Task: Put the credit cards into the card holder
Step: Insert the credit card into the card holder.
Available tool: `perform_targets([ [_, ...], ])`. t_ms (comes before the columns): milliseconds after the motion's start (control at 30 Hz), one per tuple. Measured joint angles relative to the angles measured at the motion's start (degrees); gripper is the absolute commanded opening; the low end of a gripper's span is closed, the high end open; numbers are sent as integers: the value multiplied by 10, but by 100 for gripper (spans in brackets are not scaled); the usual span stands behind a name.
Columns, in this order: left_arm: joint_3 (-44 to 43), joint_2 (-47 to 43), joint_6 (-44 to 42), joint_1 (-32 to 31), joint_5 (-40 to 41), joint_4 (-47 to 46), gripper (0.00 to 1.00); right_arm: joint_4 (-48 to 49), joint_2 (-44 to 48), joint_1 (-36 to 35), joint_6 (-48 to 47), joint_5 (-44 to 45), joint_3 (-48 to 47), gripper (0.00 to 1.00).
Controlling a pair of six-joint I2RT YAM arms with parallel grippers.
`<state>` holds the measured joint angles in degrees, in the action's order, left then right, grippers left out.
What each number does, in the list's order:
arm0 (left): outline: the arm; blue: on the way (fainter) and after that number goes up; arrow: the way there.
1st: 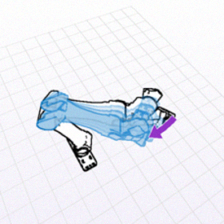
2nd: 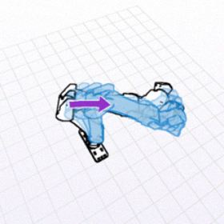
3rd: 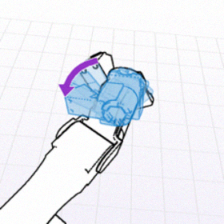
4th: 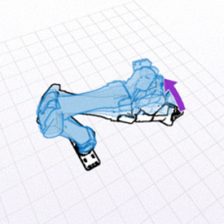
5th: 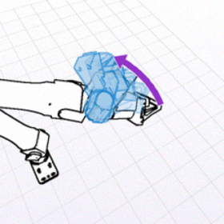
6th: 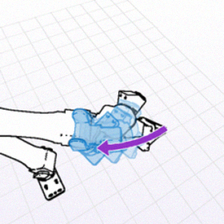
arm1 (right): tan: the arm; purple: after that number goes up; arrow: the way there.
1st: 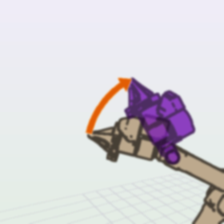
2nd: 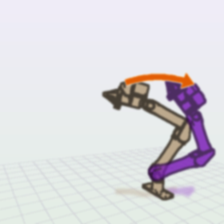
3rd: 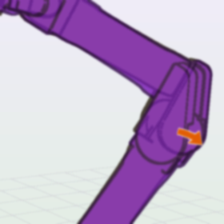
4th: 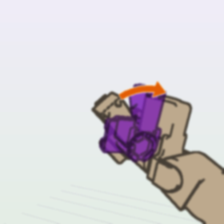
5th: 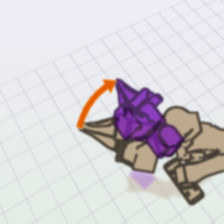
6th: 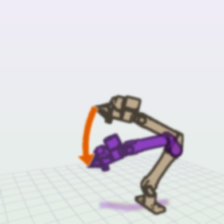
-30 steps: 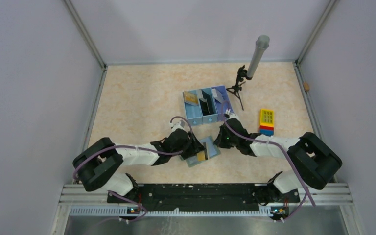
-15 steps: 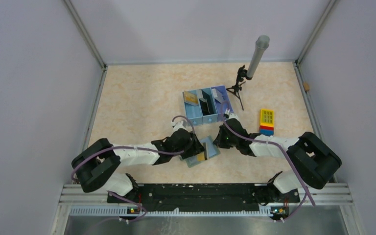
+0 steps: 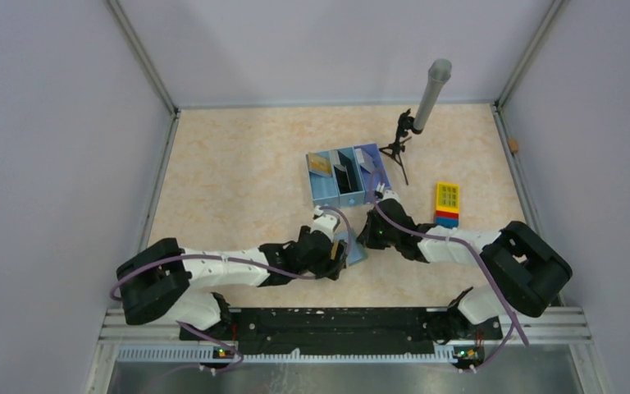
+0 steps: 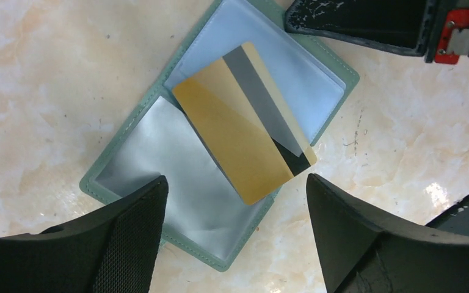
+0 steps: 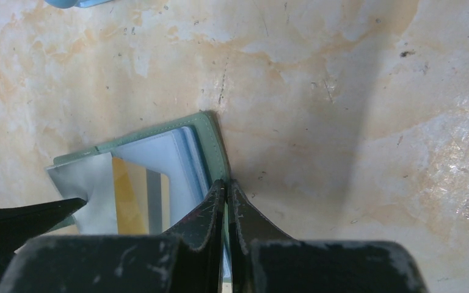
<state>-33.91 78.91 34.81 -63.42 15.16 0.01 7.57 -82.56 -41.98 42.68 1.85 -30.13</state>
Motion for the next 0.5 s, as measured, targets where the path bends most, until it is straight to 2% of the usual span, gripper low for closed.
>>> perform_targets([
  [200, -2, 26, -61, -28, 42, -20, 89, 0, 0, 0, 0, 0, 0, 0],
  [500, -15, 60, -92, -59, 85, -27, 90, 1, 0, 0, 0, 0, 0, 0],
])
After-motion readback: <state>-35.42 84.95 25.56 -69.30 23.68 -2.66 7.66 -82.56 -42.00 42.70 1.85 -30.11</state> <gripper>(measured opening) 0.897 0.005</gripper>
